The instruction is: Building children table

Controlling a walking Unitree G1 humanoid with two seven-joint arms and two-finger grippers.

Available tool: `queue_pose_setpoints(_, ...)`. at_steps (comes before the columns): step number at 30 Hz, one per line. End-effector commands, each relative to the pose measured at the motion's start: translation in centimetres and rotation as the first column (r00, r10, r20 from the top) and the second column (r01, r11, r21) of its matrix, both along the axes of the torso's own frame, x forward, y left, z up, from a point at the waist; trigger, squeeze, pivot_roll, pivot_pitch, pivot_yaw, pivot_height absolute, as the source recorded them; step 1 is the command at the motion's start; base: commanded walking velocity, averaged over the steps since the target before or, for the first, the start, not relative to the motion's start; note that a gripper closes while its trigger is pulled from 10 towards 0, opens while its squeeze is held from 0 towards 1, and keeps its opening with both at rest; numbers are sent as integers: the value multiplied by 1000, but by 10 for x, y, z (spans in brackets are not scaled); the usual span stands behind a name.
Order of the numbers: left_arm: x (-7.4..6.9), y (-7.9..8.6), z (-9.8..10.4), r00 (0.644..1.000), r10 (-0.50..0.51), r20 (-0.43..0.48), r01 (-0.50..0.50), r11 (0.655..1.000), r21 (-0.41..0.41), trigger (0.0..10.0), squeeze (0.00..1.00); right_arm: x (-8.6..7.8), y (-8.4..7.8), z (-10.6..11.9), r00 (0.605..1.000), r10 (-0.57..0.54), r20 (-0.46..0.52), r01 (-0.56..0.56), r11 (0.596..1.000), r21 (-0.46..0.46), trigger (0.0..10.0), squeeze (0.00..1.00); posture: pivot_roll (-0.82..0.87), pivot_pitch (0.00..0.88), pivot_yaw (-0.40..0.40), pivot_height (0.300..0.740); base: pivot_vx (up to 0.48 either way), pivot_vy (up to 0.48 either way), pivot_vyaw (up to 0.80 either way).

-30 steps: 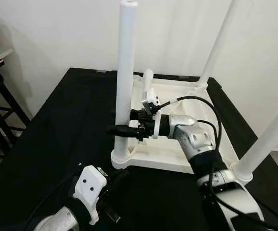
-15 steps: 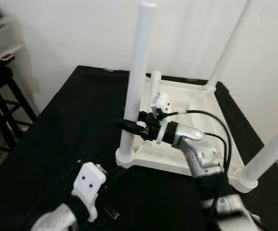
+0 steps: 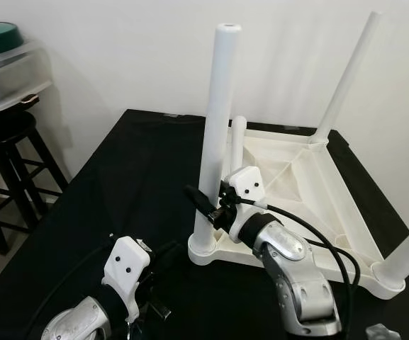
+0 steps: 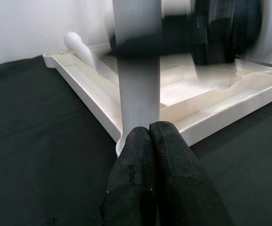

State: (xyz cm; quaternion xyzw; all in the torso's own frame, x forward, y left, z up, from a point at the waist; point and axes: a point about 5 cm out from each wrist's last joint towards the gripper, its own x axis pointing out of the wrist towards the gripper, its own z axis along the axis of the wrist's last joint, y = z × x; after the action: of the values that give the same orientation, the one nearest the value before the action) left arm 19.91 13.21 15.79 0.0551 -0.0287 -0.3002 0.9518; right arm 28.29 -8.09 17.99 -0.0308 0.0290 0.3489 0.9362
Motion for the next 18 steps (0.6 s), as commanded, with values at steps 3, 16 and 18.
queue_pose_setpoints(3, 0, 1, -2, 1000, -4, -11, 4, 1000, 5, 10000, 0, -1, 4, 25, 990, 134, 47, -140, 979, 150, 10000, 1000, 86, 57, -83, 740, 0, 0, 0)
queue_pose_setpoints(16, 2, -5, -4, 1000, -10, -12, 10, 1000, -3, 10000, 0, 22, -8, 46, 756, 645, 106, -642, 764, -67, 10000, 0, 108, 44, -100, 740, 0, 0, 0)
queue_pose_setpoints(18, 2, -5, -5, 1000, -10, -13, 10, 1000, -3, 10000, 0, 30, -8, 48, 748, 656, 100, -654, 755, -59, 10000, 0, 113, 42, -103, 740, 0, 0, 0)
